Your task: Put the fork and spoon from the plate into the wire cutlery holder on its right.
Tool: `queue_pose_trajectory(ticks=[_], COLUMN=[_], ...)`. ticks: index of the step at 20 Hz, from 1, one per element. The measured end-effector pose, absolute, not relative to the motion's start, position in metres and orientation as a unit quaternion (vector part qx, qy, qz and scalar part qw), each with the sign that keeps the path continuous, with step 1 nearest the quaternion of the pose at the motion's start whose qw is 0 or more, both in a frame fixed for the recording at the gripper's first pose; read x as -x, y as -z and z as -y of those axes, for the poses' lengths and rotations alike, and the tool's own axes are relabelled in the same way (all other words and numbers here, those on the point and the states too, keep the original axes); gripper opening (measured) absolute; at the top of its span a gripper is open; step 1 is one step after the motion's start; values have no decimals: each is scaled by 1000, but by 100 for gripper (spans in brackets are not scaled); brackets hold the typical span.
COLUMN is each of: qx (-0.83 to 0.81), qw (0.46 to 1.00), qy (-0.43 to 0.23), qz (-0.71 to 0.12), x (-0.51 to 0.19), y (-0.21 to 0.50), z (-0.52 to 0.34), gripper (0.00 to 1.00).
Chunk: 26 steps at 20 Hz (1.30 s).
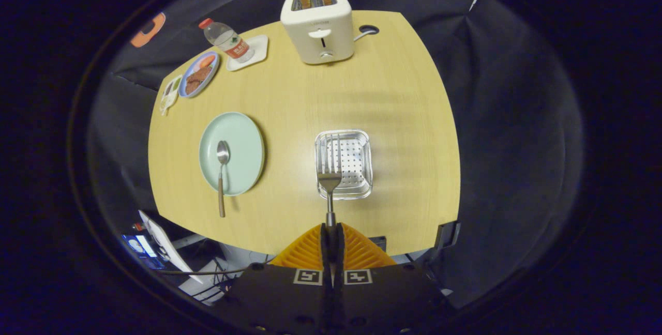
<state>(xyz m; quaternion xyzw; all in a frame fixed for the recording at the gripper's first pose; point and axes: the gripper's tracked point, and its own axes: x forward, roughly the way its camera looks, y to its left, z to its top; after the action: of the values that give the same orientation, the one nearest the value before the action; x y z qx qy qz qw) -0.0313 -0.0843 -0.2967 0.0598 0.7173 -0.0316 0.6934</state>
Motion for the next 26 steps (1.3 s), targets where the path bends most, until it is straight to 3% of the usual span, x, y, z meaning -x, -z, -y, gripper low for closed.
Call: queue_pose_trajectory(ticks=[12,17,18,23,26], qx=[-115,-142,-142,-101,-67], qw=[637,646,654,734,795], qy=[65,66,63,36,0], qz=[-759,-747,-741,-671,-603], x=[20,10,8,-18,-34], y=[335,337,335,310,282], z=[97,88,86,81,68], gripper=[4,18,22,78,89])
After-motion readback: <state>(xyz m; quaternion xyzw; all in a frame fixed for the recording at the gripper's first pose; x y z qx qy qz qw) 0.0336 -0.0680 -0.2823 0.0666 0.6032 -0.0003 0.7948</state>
